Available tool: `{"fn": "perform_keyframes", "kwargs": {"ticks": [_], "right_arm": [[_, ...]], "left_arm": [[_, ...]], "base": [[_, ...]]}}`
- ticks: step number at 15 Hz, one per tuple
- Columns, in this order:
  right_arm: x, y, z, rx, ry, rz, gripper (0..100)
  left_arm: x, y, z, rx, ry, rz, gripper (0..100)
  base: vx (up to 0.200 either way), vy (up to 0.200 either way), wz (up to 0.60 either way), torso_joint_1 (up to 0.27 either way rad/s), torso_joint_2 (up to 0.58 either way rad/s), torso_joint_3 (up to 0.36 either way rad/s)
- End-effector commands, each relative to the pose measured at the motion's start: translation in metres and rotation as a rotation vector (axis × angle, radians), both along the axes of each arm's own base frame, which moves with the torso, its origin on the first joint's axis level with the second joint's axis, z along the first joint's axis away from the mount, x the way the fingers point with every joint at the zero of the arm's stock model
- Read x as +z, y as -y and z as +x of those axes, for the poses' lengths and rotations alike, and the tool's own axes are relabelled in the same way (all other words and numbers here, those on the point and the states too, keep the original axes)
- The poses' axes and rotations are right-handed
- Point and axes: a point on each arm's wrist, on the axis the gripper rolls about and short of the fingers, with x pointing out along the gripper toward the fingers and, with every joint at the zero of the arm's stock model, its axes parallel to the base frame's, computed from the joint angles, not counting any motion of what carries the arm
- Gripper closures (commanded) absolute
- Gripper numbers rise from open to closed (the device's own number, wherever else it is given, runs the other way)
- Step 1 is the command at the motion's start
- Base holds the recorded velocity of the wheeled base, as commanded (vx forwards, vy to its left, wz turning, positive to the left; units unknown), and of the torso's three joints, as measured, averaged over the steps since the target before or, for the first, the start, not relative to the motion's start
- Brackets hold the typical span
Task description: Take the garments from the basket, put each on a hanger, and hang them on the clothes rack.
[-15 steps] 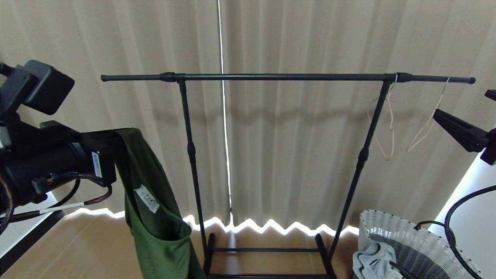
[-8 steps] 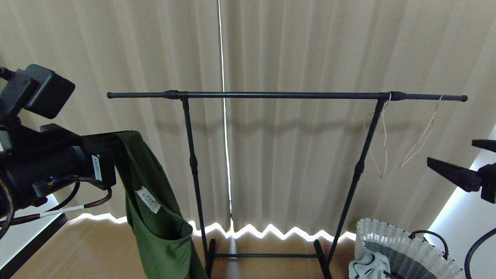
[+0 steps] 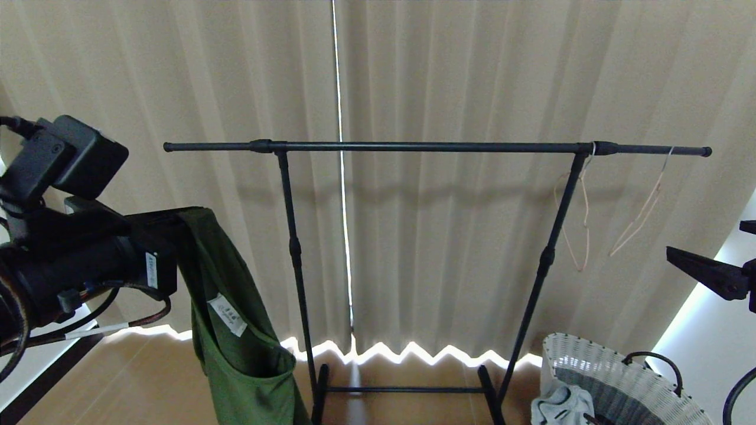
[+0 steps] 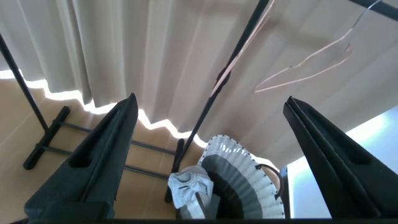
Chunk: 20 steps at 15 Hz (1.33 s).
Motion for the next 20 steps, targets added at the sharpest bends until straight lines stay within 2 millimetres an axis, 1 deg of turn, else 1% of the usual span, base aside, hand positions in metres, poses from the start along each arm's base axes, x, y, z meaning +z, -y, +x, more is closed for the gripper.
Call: {"fn": "perform_keyframes", "kwargs": {"ticks": [1,8,13,20], "right_arm": [[0.0,0.0,0.0,0.0,0.001,-0.001,0],[0.0,0.001,0.0,-0.005,0.001,-0.001,0],[0.002,0.001,0.001,-0.005,0.006,-0.001,0],[0.002,0.001,0.001,-0.006,0.006,-0.001,0]], "left_arm": [[-0.004,-0.005,0.003,0.023,0.032,0.002,100],[-0.006,-0.006,0.003,0.028,0.053,-0.005,100],[-0.009,-0.007,0.012,0.051,0.034,0.002,100],[-0.01,-0.008,0.012,0.052,0.033,0.004,100]], "base": [[0.0,0.0,0.0,0.0,0.0,0.0],[0.0,0.0,0.0,0.0,0.0,0.0],[0.0,0.0,0.0,0.0,0.0,0.0],[0.0,-0.2,0.0,0.004,0.0,0.004]]}}
